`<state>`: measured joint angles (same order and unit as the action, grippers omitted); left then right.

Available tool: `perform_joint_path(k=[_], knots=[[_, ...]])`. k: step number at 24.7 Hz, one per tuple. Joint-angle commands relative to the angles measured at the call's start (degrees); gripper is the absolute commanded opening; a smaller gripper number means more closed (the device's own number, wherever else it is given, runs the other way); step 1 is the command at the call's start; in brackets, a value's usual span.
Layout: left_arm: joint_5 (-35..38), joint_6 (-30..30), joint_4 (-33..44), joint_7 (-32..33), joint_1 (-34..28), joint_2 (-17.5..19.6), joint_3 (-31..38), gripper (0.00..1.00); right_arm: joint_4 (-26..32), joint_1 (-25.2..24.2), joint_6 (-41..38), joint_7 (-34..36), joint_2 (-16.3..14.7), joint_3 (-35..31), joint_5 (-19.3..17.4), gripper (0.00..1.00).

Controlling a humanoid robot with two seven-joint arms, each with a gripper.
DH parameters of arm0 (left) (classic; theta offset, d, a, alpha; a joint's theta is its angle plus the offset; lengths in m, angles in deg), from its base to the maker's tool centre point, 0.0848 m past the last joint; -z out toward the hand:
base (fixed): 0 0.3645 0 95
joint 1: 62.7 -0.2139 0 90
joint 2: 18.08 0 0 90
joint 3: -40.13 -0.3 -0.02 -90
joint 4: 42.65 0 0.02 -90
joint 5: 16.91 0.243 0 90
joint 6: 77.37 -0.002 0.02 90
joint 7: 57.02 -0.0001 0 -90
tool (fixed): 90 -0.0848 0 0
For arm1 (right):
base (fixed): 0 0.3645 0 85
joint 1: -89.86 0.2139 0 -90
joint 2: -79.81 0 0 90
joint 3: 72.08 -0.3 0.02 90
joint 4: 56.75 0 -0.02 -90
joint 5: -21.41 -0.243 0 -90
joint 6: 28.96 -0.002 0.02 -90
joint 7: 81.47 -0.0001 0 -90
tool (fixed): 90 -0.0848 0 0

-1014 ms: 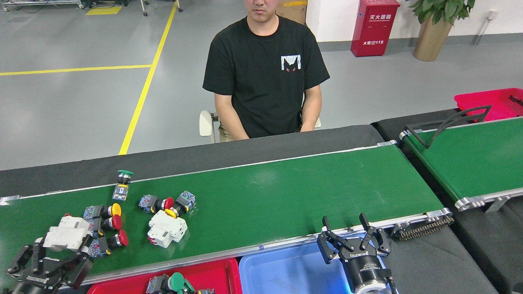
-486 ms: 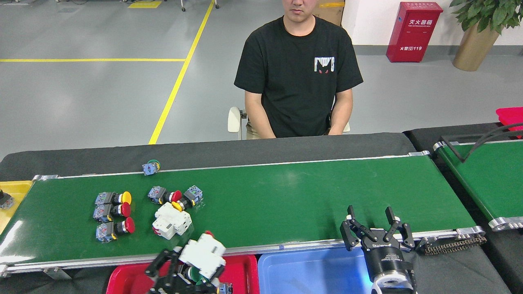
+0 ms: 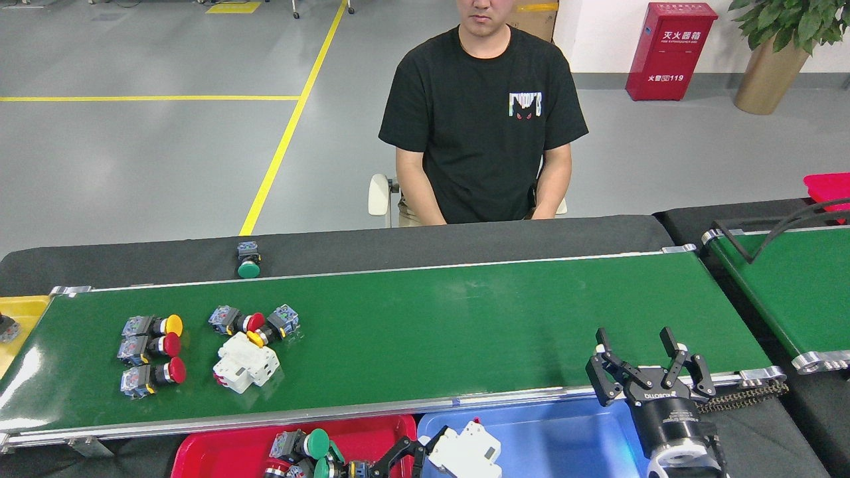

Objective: Pick switch part from conveyor to tray

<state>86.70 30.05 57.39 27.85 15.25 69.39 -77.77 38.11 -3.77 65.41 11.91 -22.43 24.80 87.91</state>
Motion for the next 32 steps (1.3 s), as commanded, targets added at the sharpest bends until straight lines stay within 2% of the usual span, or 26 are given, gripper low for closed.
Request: perform_joint_path(k=[1,4,8,10,12,14,17,20,22,25,28,32], knots=[[-0.08,-1.16,0.77,-0.06,0.01,-0.37,-0.75,1.0,2.79,-2.34,-4.28,-0.22,-0.5,-1.96,-0.15,0.99],[-0.16,-1.69,0.86,-0.06,-0.34,-0.28,0.48,1.0,5.6,-7.88,-7.26,0.04,-0.59,-4.24,-0.14,0.99],[-0.25,-7.84,1.65,-0.33,-1.13,-0.28,5.84,1.0,6.31,-11.04,-9.38,0.31,-0.5,-6.88,-0.15,0.99],[-0.78,-9.16,1.65,-0.5,-2.45,0.16,12.78,1.0,6.31,-11.75,-9.38,0.31,-0.41,-7.76,-0.15,0.99],[-2.18,-8.45,1.65,-0.5,-3.77,0.6,23.33,1.0,6.22,-11.75,-9.38,0.31,-0.32,-8.37,-0.15,0.99],[-7.28,-4.24,1.65,-0.59,-4.56,3.15,33.09,1.0,6.04,-11.75,-9.29,0.31,-0.06,-8.9,-0.15,0.99],[-17.48,7.63,-0.28,-0.59,-4.74,7.63,47.68,1.0,5.96,-11.84,-9.38,0.4,-0.06,-8.9,-0.15,0.99],[-20.03,21.24,-4.94,-0.59,-4.3,9.47,58.13,1.0,5.78,-11.84,-9.29,0.57,-0.06,-8.9,-0.15,0.99],[-20.03,24.86,-6.79,-0.59,-4.21,9.92,60.24,1.0,5.69,-11.84,-9.29,0.48,-0.06,-8.99,-0.15,0.99],[-19.94,25.12,-8.81,-1.12,-4.03,11.5,60.16,1.0,5.6,-11.92,-9.38,0.48,-0.06,-8.9,-0.15,0.99],[-19.85,25.12,-13.38,-1.38,-1.4,15.54,59.98,1.0,5.34,-11.92,-9.38,0.57,-0.15,-8.9,-0.15,0.99],[-20.11,25.47,-25.24,-1.38,6.33,22.92,56.82,1.0,5.08,-12.1,-9.73,0.57,-0.32,-8.81,-0.15,0.99]])
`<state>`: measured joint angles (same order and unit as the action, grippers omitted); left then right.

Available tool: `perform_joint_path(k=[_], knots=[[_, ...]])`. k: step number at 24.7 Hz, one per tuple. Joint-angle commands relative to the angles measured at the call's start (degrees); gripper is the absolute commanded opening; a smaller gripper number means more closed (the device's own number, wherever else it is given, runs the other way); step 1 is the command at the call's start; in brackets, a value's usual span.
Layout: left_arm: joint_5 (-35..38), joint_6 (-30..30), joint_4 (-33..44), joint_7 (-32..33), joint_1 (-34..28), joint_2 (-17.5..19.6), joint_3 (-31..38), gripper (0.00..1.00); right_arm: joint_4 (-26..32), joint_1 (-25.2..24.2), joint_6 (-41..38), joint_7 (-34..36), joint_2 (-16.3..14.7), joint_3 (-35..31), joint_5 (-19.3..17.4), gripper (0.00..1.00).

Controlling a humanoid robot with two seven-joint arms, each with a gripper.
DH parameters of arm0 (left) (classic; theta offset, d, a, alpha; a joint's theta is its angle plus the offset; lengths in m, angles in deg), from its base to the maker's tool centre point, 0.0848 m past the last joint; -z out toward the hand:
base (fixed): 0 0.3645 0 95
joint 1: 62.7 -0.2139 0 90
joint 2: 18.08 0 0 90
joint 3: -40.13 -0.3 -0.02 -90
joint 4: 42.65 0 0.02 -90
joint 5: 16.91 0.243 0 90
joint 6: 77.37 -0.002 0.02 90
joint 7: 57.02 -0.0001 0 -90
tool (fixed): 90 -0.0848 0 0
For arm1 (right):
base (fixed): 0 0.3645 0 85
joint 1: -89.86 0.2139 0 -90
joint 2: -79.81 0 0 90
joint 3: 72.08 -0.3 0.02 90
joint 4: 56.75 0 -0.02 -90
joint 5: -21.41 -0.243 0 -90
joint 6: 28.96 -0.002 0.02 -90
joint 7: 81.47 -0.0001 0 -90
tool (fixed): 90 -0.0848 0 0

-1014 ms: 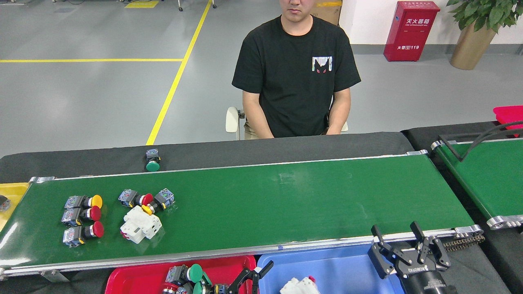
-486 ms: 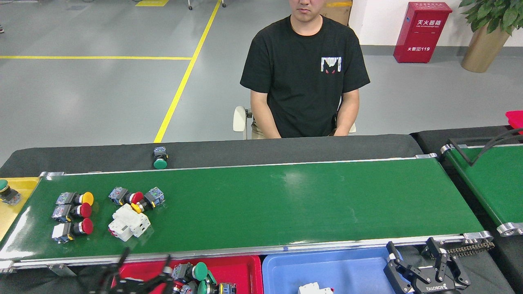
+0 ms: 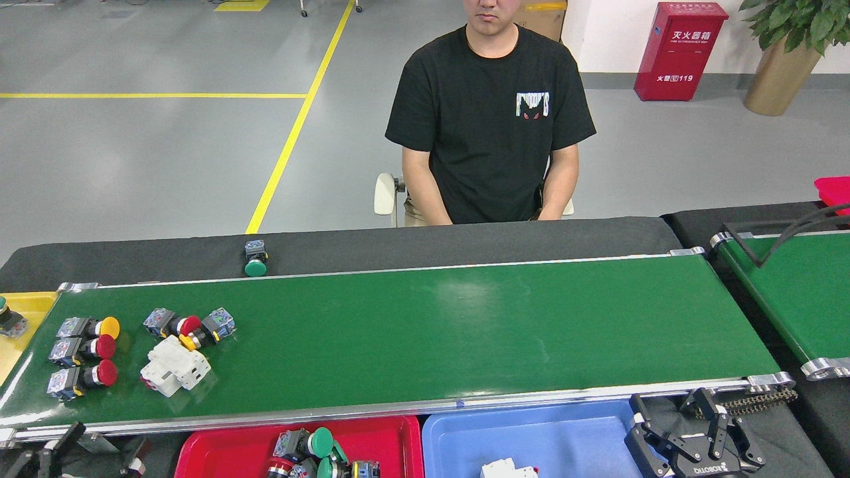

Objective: Pick switch part from conveyor to tray

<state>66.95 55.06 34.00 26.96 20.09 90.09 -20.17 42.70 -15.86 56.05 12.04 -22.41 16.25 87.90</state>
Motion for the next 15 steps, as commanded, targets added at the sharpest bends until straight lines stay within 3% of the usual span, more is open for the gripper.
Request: perform_joint_path(k=[1,4,15], knots=[[-0.54,0.46,-3.44,-0.49,2.38,3.54,-1.67,1.0,0.48,-0.01,-0.63,0.45,-0.26,-0.27,-0.13,0.99],[-1.33,1.95,-7.83,-0.84,5.2,6.7,-4.74,1.0,0.22,0.08,-0.9,0.36,-0.26,-0.27,-0.13,0.99],[-0.89,2.57,-23.48,-0.84,16.27,7.67,-7.64,1.0,0.22,-0.01,-1.16,0.36,-0.35,0.08,-0.04,0.99]])
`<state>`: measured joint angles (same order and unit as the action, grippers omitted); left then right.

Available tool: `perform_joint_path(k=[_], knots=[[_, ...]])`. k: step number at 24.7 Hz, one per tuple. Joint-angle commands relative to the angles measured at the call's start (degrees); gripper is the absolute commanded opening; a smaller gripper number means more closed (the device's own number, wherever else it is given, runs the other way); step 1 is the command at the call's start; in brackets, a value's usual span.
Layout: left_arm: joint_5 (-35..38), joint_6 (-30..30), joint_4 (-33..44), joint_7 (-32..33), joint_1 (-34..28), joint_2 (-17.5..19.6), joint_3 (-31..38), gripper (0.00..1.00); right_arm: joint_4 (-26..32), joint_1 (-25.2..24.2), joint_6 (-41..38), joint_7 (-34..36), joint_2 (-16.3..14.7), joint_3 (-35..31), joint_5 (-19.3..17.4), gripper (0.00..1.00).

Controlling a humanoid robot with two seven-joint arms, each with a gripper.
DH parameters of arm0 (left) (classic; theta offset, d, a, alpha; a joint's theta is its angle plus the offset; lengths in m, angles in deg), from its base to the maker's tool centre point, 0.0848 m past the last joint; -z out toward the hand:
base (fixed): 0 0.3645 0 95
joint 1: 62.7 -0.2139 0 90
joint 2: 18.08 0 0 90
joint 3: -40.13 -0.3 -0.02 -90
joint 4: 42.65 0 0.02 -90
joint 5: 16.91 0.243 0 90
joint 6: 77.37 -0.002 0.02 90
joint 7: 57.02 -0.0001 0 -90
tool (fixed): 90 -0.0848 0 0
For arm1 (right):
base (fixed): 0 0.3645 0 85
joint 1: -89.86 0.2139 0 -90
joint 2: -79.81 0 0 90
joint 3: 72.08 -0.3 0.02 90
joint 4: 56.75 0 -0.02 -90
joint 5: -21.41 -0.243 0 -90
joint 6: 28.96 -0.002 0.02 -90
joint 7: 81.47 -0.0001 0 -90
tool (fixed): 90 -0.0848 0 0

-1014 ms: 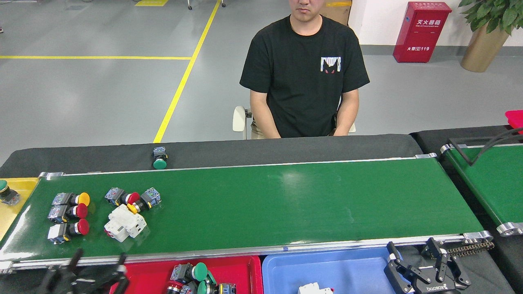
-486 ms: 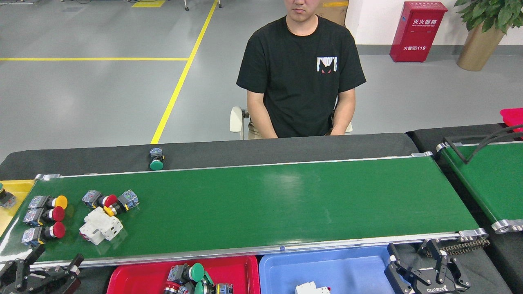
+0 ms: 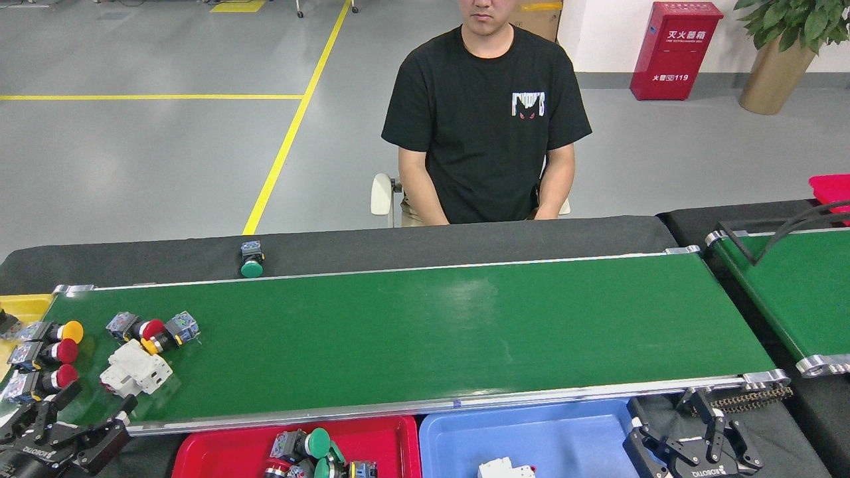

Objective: Pick switch part from conveyor to tray

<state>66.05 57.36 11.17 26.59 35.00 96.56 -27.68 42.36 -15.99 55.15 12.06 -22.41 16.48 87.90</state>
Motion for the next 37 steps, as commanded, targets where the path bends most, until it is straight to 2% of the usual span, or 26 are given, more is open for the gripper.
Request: perform_joint_path(k=[1,4,8,11,12,14,16,18,21,29,32,35,37], knots=[[0.0,0.26,-1.96,-0.47,2.15,1.9,-0.48,1.0,0.56,0.12,-0.26,0.34,-0.35,-0.14,-0.05,0.99],[-0.09,0.26,-3.72,-0.47,3.64,2.34,-0.57,0.97,0.56,0.12,-0.26,0.34,-0.43,-0.05,0.04,0.99],[-0.09,0.26,-3.9,-0.47,3.73,1.81,-0.57,0.86,0.56,0.12,-0.26,0.25,-0.43,0.03,0.13,0.99],[-0.09,-0.79,-4.07,-0.47,3.73,1.46,-0.74,0.81,0.56,0.12,-0.26,0.25,-0.35,0.03,0.13,0.99],[-0.09,-1.06,-4.07,-0.56,3.73,1.28,-1.1,0.73,0.56,0.12,-0.26,0.25,-0.35,0.03,0.13,0.99],[-0.17,-1.14,-3.99,-0.56,3.73,1.2,-1.8,0.53,0.56,0.12,-0.26,0.25,-0.35,0.03,0.13,0.99],[-0.53,-0.97,-3.99,-0.56,3.73,1.11,-2.24,0.23,0.56,0.12,-0.26,0.25,-0.35,0.03,0.13,0.99],[-0.53,-0.97,-3.99,-0.56,3.73,0.67,-2.24,0.11,0.56,0.2,-0.26,0.25,-0.26,0.03,0.13,0.99],[-0.44,-1.06,-3.72,-0.56,3.73,-0.3,-2.24,0.06,0.56,0.12,-0.26,0.25,-0.26,0.03,0.13,0.99],[-0.61,-0.97,-0.21,-0.56,3.46,-0.56,-2.24,0.04,0.56,0.03,-0.26,0.25,-0.26,0.03,0.13,0.99],[-0.61,-0.18,9.28,-0.56,1.01,-2.32,-2.24,0.04,0.56,-0.06,-0.26,0.25,-0.17,-0.23,0.13,0.99],[-0.44,0.26,22.38,-0.38,-5.41,-5.48,-2.77,0.04,0.56,-0.06,-0.26,0.25,-0.08,-0.23,0.13,0.99],[-0.35,0.26,30.91,-0.12,-9.81,-8.38,-7.25,0.04,0.65,-0.06,-0.26,0.25,-0.17,-0.23,0.13,0.99]])
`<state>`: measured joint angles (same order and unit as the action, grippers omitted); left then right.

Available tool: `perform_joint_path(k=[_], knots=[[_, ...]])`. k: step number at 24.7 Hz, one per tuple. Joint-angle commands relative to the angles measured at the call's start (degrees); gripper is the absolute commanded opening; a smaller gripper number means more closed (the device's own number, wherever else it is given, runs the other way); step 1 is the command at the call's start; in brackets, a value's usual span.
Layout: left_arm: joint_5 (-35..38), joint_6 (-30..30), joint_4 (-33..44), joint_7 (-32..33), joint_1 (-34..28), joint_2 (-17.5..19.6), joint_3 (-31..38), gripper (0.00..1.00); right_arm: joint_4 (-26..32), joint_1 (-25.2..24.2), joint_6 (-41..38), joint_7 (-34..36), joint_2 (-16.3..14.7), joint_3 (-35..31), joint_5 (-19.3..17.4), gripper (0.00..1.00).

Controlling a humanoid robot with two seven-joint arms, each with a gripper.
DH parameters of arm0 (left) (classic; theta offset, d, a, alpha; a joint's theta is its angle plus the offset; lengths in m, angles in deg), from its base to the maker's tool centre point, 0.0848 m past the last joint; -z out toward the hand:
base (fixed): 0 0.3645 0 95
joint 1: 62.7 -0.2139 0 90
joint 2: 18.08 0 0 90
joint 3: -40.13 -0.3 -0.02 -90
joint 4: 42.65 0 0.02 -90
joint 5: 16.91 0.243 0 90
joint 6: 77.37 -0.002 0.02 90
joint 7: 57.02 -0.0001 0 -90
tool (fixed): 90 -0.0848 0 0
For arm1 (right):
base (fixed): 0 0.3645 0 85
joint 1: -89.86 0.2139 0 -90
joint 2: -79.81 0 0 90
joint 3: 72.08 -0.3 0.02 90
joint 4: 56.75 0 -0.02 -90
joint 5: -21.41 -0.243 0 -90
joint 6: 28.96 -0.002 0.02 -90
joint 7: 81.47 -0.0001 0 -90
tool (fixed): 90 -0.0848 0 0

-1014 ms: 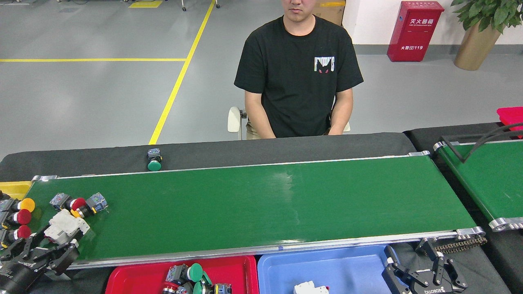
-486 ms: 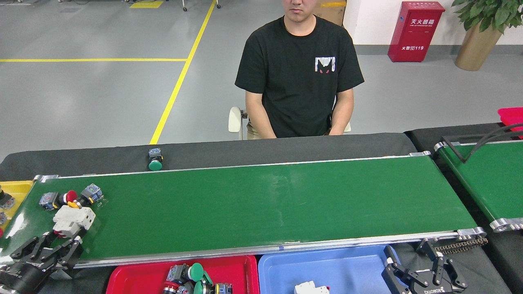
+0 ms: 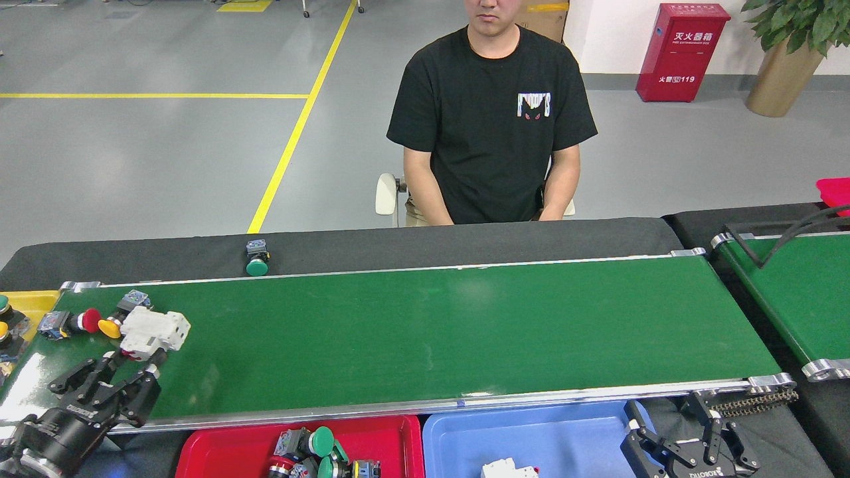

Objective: Pick switch part from conveyor to tray
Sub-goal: 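Carry the white switch part into the blue tray and release it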

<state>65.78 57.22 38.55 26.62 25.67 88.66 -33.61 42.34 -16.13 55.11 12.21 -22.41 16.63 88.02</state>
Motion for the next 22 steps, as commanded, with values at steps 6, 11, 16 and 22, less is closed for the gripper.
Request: perform_joint_path(k=[6,11,16,22], knots=[[6.69,-2.23,17.94,3.98,-6.54,-10.32,-19.16,0.05,1.02,0.17,-0.22,0.1,-0.26,-0.99,-0.08,0.99],[20.67,-2.67,18.64,4.69,-6.54,-21.31,-30.32,0.11,0.84,0.17,-0.13,0.1,-0.35,-2.66,0.01,0.99],[25.41,-15.24,18.46,6.18,-5.48,-23.07,-39.46,0.96,0.67,0.17,-0.22,0.1,-0.35,-2.66,-0.08,0.99],[23.74,-20.42,18.55,6.01,-7.06,-22.54,-40.87,1.0,0.49,0.17,-0.13,0.1,-0.35,-2.66,-0.08,0.99]])
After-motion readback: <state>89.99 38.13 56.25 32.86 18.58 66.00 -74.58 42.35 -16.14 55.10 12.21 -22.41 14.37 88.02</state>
